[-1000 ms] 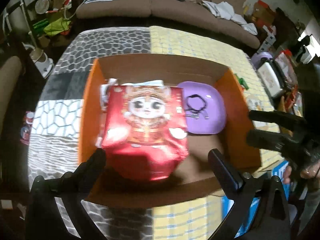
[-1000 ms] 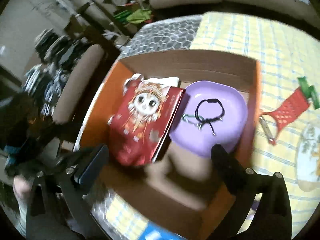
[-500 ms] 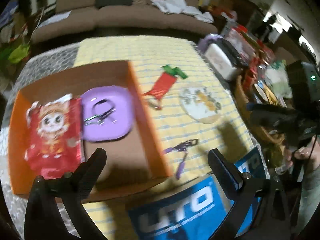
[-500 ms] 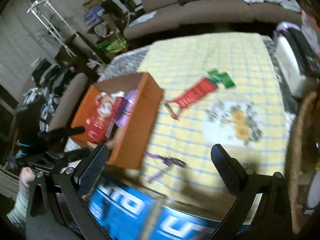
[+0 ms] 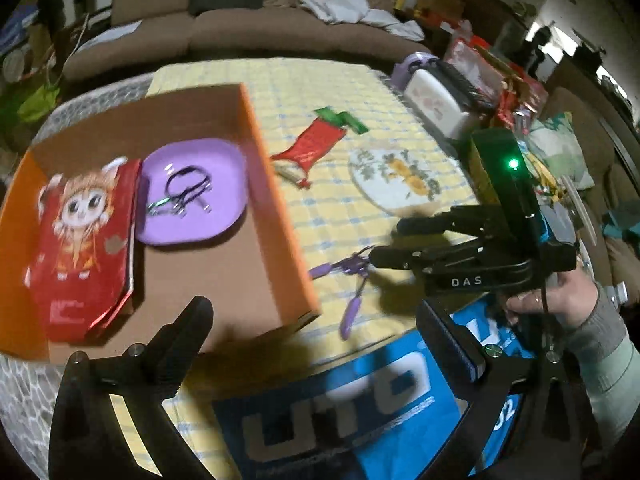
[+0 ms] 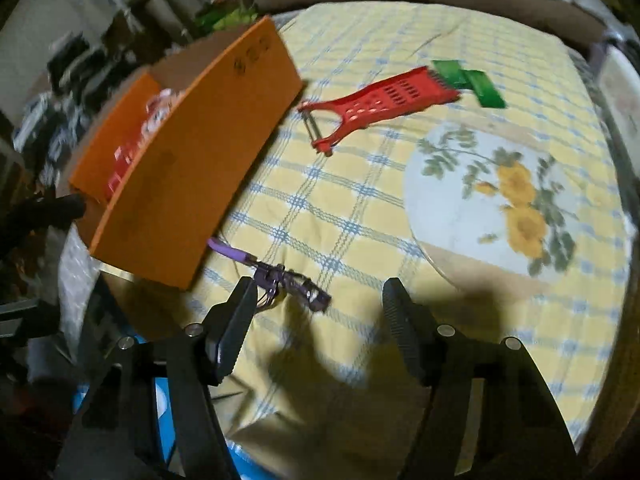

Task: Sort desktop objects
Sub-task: 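Move the right tool to the purple-handled eyelash curler on the table, then grasp the eyelash curler with the right tool and lift it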

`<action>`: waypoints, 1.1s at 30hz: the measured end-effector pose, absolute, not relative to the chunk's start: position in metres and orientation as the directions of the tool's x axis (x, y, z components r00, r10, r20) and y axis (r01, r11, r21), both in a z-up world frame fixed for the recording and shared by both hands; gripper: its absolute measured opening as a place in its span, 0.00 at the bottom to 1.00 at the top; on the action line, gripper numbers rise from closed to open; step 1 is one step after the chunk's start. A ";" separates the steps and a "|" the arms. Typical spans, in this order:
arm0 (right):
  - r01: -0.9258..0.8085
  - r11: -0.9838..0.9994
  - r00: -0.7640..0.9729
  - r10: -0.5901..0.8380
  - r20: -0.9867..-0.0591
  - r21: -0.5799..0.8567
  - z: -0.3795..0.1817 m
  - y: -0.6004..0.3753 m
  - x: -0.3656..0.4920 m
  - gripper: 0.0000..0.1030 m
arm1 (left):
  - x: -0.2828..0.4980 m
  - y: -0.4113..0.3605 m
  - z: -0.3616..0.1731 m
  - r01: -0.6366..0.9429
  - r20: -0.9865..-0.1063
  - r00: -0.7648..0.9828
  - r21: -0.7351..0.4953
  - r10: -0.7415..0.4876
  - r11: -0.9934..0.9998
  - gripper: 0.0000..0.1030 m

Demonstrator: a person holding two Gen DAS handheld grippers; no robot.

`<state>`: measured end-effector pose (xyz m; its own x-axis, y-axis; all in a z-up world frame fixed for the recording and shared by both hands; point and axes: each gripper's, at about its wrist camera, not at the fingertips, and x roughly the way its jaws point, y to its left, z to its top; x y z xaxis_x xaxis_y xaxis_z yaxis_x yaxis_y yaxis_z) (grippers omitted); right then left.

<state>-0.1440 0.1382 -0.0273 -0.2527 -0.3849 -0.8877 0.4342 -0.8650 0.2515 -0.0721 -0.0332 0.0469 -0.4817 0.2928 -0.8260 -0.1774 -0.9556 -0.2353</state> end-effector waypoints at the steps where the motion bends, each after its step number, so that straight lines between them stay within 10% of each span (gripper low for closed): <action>1: 0.449 -0.861 -0.245 -0.376 -0.893 0.240 -0.031 0.133 -0.146 0.58 | -0.071 -0.036 0.046 -0.174 -0.826 -0.482 -0.236 0.291 -0.956 1.00; 5: 0.496 -0.828 -0.198 -0.401 -0.895 0.261 -0.034 0.120 -0.146 0.19 | -0.069 -0.039 0.043 -0.169 -0.821 -0.486 -0.247 0.298 -0.954 1.00; 10: 0.416 -0.834 -0.186 -0.469 -0.863 0.364 -0.023 0.137 -0.146 0.07 | -0.067 -0.028 0.045 -0.200 -0.816 -0.487 -0.242 0.311 -0.949 0.99; 19: 0.342 -0.812 -0.261 -0.565 -0.782 0.472 0.034 0.183 -0.133 0.05 | -0.063 0.015 0.057 -0.333 -0.794 -0.518 -0.156 0.318 -0.930 0.87; 24: 0.346 -0.792 -0.283 -0.599 -0.749 0.503 0.069 0.190 -0.125 0.05 | -0.065 0.041 0.061 -0.391 -0.791 -0.517 -0.123 0.328 -0.912 0.57; 27: 0.363 -0.779 -0.282 -0.615 -0.737 0.511 0.089 0.188 -0.119 0.05 | -0.076 0.043 0.057 -0.386 -0.800 -0.488 -0.162 0.350 -0.908 0.17; 33: 0.388 -0.781 -0.301 -0.609 -0.734 0.489 0.116 0.180 -0.111 0.05 | -0.080 0.020 0.069 -0.359 -0.746 -0.476 -0.319 0.466 -0.877 0.14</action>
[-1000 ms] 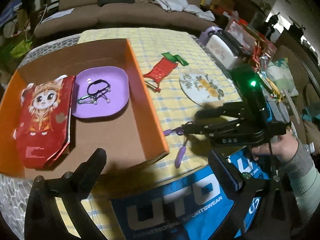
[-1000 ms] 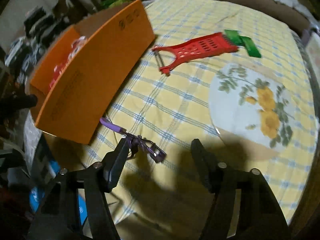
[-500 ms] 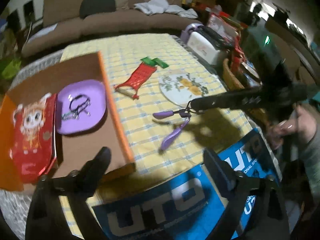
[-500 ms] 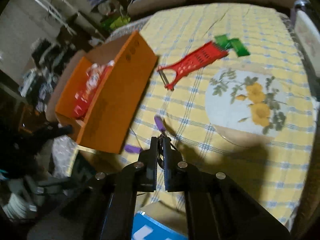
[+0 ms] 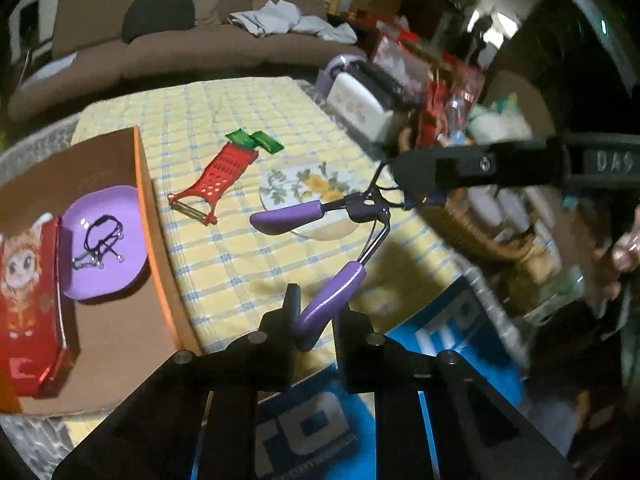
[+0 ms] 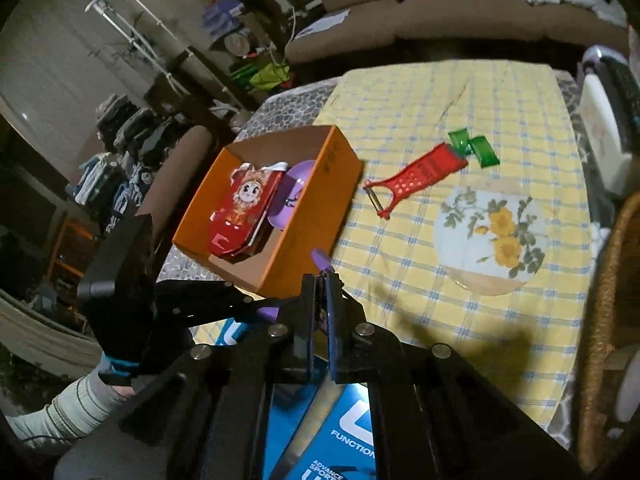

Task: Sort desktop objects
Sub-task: 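Carry the eyelash curler over the box and drop it onto the lilac plate, then move both tools toward the red grater with the green clip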

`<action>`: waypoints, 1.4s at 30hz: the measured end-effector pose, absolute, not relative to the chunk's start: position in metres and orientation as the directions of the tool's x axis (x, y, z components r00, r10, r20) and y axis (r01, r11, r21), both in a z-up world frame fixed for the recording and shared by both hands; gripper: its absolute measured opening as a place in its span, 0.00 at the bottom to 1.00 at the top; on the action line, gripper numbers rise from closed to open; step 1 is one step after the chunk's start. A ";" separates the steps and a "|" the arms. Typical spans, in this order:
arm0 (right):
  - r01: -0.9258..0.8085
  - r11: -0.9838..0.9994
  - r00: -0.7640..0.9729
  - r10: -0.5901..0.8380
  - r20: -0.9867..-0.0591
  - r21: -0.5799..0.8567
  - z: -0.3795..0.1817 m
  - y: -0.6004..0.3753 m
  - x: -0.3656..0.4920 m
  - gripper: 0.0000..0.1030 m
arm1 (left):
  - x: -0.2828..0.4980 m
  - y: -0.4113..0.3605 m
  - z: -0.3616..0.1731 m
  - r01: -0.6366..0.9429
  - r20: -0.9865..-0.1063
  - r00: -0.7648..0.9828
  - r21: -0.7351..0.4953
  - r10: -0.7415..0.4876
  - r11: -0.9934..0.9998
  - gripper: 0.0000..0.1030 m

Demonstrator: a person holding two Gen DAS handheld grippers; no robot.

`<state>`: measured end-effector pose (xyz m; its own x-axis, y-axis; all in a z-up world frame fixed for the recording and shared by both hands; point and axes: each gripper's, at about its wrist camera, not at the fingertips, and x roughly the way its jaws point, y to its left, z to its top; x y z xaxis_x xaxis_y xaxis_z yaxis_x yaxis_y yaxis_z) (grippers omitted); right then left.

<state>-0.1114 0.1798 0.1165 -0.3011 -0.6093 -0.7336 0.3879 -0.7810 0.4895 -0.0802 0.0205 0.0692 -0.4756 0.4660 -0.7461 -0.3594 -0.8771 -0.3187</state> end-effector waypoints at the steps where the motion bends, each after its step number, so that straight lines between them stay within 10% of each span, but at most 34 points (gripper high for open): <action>1: 0.393 -0.781 -0.302 -0.609 -0.734 0.486 0.120 0.176 -0.113 0.05 | -0.081 0.015 0.073 -0.353 -0.741 -0.479 -0.328 0.471 -0.876 0.14; 11: 0.473 -0.740 -0.309 -0.647 -0.697 0.478 0.142 0.081 -0.174 0.05 | -0.120 -0.086 0.100 -0.284 -0.758 -0.532 -0.260 0.377 -0.923 0.13; 25: 0.428 -0.842 -0.282 -0.469 -0.837 0.328 0.036 -0.014 -0.256 0.07 | -0.216 -0.160 -0.018 -0.181 -0.872 -0.351 -0.294 0.341 -0.938 0.18; 30: 0.486 -0.863 -0.288 -0.307 -0.907 0.138 0.027 -0.031 -0.244 0.23 | -0.223 -0.158 -0.013 -0.149 -0.882 -0.346 -0.285 0.320 -0.947 0.39; 34: 0.504 -0.853 -0.323 -0.332 -0.886 0.136 0.048 -0.023 -0.227 0.44 | -0.214 -0.151 -0.002 -0.136 -0.887 -0.371 -0.241 0.274 -0.961 0.78; 42: 0.465 -0.872 -0.401 -0.361 -0.842 0.152 0.092 0.036 -0.201 0.59 | -0.195 -0.174 0.034 -0.042 -0.849 -0.453 -0.286 0.274 -0.957 0.80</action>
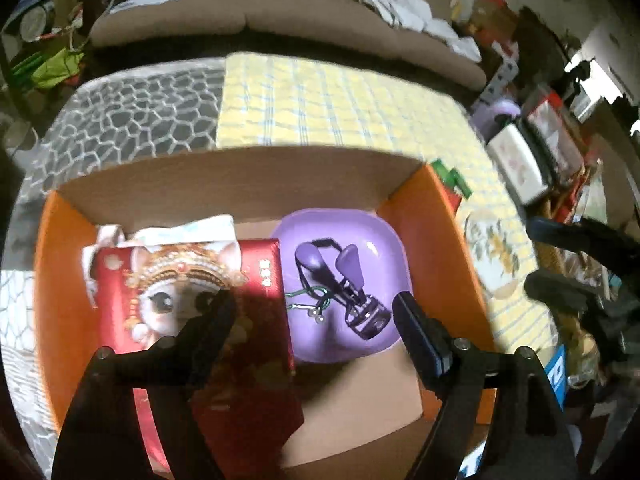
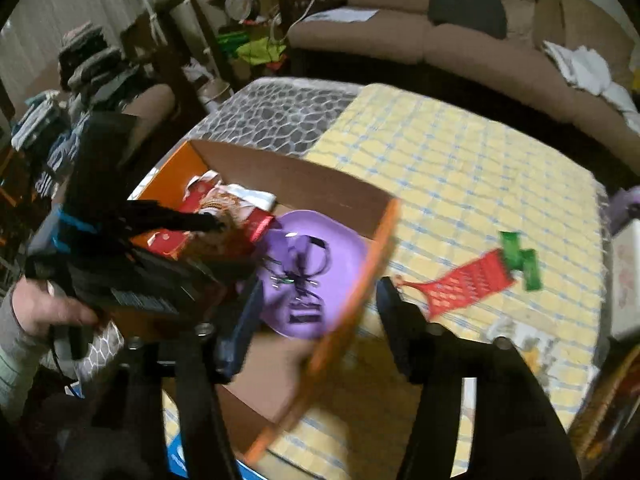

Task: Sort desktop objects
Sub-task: 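Move both tools toward the red grater with the green clip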

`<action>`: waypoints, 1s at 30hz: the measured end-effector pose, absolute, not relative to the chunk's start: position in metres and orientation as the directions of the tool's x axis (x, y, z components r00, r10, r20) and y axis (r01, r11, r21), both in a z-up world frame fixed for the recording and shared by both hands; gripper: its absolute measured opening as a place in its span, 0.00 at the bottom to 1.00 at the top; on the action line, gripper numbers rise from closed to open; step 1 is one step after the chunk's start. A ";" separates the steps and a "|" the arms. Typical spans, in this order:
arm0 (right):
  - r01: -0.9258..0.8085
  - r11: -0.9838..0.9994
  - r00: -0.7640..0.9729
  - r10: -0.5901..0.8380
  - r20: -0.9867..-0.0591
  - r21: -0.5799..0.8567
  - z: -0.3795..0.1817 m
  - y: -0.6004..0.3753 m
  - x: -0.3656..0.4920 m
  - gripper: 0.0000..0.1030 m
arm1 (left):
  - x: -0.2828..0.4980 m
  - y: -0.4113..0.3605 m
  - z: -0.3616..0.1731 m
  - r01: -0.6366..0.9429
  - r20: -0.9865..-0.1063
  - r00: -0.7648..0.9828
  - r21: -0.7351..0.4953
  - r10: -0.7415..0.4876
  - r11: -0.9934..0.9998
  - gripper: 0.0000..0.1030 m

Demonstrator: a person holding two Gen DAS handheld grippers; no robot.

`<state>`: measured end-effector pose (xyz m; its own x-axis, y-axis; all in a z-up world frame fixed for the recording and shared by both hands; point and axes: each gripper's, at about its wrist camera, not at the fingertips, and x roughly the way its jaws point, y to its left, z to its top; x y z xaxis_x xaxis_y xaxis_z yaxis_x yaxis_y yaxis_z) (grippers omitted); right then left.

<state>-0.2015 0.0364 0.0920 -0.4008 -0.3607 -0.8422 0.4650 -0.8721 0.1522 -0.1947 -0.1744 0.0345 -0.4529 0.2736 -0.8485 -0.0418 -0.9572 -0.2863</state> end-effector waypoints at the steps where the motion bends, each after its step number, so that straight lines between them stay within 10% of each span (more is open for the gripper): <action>1: 0.450 -0.879 -0.407 -0.357 -0.841 0.156 0.093 0.048 -0.202 0.59 | -0.192 -0.174 0.040 -0.045 -0.840 -0.467 -0.289 0.276 -0.956 0.80; 13: 0.223 -0.952 -0.446 -0.292 -0.846 0.211 0.063 0.199 -0.207 0.61 | -0.206 -0.061 0.087 -0.248 -0.788 -0.485 -0.292 0.379 -0.924 0.82; 30: 0.224 -0.952 -0.451 -0.291 -0.844 0.208 0.011 0.244 -0.172 0.70 | -0.314 0.095 -0.026 -0.401 -0.981 -0.189 0.126 -0.052 -0.907 0.82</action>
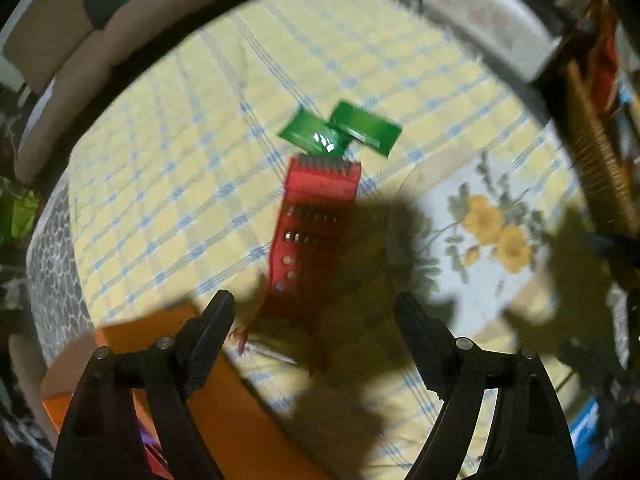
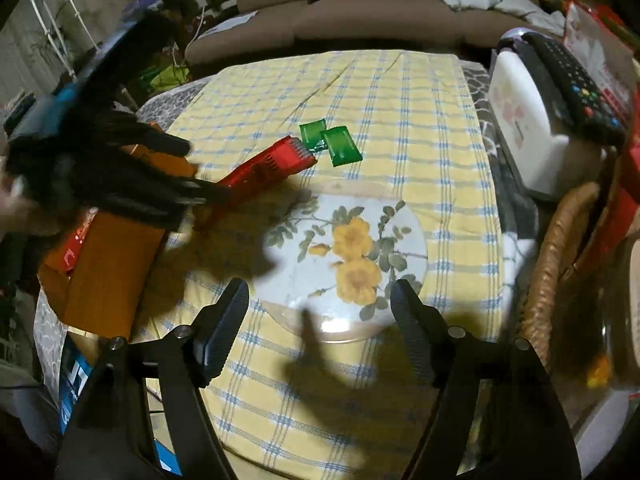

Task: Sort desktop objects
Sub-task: 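Move both tools toward the red grater with the green clip, then close the left tool on the red grater and lift it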

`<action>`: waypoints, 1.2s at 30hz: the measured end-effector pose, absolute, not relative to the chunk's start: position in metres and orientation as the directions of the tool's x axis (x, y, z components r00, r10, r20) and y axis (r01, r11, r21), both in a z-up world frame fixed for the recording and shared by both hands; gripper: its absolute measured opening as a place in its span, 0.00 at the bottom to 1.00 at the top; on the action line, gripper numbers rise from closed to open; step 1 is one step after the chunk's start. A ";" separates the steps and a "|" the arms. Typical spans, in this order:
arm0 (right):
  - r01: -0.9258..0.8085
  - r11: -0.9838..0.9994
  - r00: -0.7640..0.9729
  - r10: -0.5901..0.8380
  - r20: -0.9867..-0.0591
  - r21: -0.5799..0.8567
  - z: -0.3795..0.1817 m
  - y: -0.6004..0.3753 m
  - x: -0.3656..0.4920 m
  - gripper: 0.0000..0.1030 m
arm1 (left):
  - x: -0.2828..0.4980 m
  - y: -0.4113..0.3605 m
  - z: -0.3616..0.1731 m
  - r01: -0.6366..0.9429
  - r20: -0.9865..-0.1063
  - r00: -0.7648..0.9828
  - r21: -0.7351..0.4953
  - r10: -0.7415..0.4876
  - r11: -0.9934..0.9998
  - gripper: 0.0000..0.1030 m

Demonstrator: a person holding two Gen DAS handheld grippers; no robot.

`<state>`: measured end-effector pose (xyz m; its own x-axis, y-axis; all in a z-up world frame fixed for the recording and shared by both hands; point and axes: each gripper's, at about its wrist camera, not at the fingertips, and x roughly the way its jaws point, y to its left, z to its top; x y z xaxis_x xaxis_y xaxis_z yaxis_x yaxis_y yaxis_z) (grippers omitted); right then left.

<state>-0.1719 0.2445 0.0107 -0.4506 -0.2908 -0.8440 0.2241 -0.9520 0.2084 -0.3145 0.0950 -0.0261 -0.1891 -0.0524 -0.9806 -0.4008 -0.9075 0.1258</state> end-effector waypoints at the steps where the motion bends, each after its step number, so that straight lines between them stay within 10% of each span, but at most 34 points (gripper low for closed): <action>1: 0.229 -0.948 -0.455 -0.303 -0.837 0.219 0.010 0.246 -0.169 0.70 | -0.318 0.098 -0.032 -0.409 -0.985 -0.163 0.121 -0.059 -0.904 0.82; 14: 0.253 -0.914 -0.451 -0.401 -0.797 0.317 0.010 0.255 -0.163 0.71 | -0.338 0.074 -0.068 -0.347 -0.999 -0.020 0.031 -0.026 -0.937 0.82; 18: 0.238 -0.915 -0.450 -0.401 -0.798 0.326 0.006 0.257 -0.164 0.71 | -0.334 0.068 -0.058 -0.323 -0.999 -0.036 -0.021 0.034 -0.946 0.43; 23: 0.217 -0.900 -0.453 -0.436 -0.778 0.378 0.006 0.260 -0.165 0.71 | -0.321 0.055 -0.035 -0.244 -0.984 -0.105 -0.113 0.142 -0.963 0.39; 36: 0.148 -0.538 -0.507 -0.762 -0.404 0.830 0.056 0.262 -0.160 0.73 | -0.148 0.046 0.110 -0.408 -0.805 -0.379 -0.298 0.457 -0.863 0.39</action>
<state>-0.1597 0.2620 0.0562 -0.5066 -0.7616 -0.4041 0.1478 -0.5385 0.8296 -0.1480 0.0457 0.1097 -0.3787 0.4570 -0.8048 -0.4083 -0.8629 -0.2978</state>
